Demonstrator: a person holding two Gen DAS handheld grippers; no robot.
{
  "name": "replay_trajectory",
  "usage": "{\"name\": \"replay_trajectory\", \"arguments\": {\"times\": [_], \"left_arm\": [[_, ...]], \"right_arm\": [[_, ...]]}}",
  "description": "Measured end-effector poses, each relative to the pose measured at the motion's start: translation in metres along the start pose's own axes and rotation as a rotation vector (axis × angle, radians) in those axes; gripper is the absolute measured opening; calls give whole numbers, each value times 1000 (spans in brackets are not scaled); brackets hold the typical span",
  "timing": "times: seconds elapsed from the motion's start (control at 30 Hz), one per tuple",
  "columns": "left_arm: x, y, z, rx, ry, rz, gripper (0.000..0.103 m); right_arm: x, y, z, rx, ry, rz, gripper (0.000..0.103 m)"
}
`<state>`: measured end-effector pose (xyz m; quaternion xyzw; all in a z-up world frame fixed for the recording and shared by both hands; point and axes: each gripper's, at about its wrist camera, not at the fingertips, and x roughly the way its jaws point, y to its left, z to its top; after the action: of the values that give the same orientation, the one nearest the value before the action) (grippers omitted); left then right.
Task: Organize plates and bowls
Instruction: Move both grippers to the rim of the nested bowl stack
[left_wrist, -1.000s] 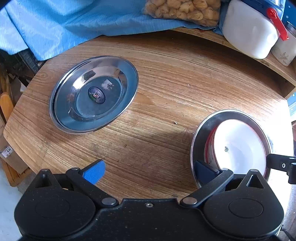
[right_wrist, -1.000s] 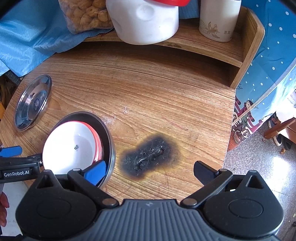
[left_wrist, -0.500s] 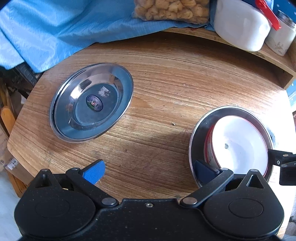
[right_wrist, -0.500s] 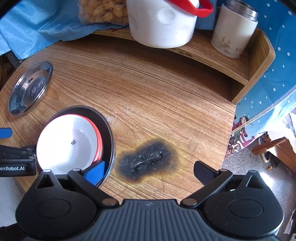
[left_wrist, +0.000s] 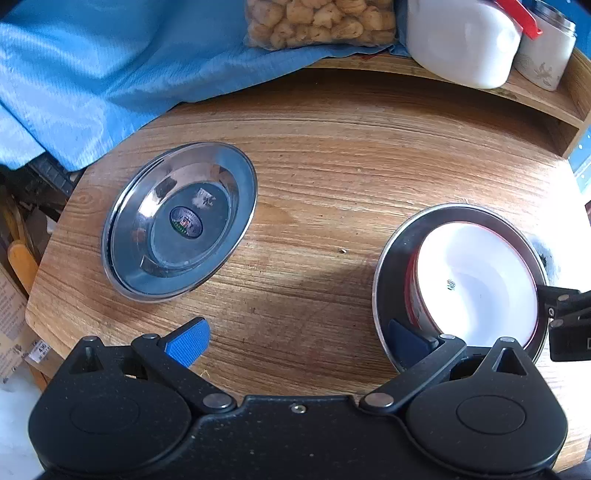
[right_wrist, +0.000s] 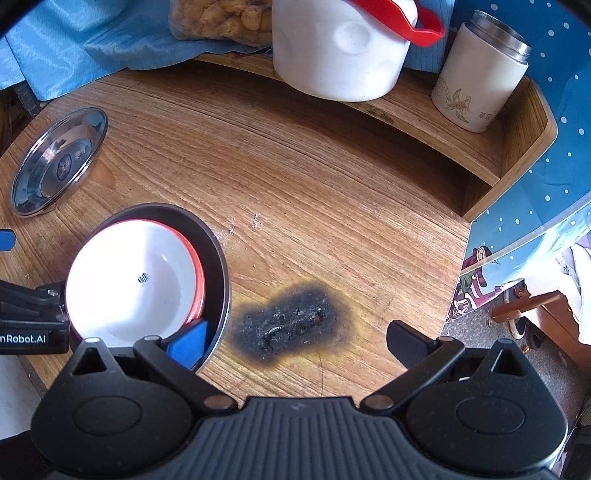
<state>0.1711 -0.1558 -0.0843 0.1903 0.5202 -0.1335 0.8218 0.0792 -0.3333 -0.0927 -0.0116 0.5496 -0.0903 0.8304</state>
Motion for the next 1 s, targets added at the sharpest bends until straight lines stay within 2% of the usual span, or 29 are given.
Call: {"name": "replay_trajectory", "arguments": {"times": [0.57, 1.0], "left_arm": [[-1, -13, -2, 115, -23, 28, 102], [3, -8, 0, 75, -12, 1, 102]], "right_arm": [[0, 6, 1, -34, -4, -32, 103], [4, 8, 5, -36, -3, -44, 103]]}}
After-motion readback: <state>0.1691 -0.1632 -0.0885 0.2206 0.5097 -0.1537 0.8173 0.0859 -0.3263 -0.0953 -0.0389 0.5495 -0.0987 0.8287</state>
